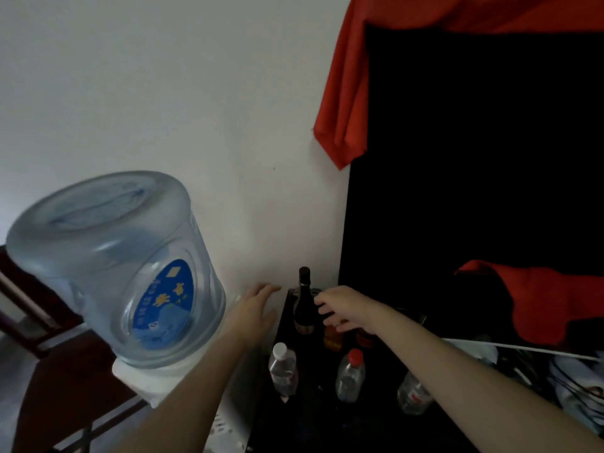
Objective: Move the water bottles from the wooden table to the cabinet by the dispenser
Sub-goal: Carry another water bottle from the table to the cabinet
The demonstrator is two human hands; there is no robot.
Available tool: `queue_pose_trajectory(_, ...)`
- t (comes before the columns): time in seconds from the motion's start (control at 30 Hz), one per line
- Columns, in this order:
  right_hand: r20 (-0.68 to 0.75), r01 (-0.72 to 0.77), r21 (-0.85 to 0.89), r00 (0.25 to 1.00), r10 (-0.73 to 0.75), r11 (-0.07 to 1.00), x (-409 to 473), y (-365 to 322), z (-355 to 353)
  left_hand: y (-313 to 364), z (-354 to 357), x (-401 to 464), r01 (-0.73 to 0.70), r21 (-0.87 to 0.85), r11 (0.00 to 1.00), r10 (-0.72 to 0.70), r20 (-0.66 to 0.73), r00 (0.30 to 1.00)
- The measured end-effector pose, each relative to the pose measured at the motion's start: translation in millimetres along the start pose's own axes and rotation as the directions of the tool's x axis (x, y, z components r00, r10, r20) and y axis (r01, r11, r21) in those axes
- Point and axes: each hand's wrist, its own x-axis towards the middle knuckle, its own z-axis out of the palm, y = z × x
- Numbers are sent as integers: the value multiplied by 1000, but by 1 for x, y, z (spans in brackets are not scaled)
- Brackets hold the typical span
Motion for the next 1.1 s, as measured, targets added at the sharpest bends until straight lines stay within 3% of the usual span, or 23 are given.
queue_pose_trajectory(0.07,-102,95,-215,988,-119,972,-5,-6,-14,31,-15,15,-50,155,987,48,18,999)
queue_pose_trajectory(0.17,-235,164,-506,918,-318,847,-9,-7,-32,69,-21,27,-83,307,948,81,21,996)
queue_pose_trajectory(0.33,-342,43,-791,796,-500,610,-24,14,-59,113,-11,25,-85,467,880,86,19,996)
queue_pose_trajectory(0.47,-375,-10,-823,760,-531,567,-38,42,-75,129,1,18,-56,486,872,61,7,998)
queue_pose_trajectory(0.67,-362,-1,-820,776,-517,573,-60,70,-82,143,7,1,-51,475,879,13,83,996)
queue_pose_trajectory(0.97,-392,-37,-784,804,-448,619,-109,88,-81,171,-13,-31,-123,418,900,105,66,992)
queue_pose_trajectory(1.1,-449,-123,-757,811,-375,642,-140,101,-67,173,-15,-58,-172,382,908,153,80,985)
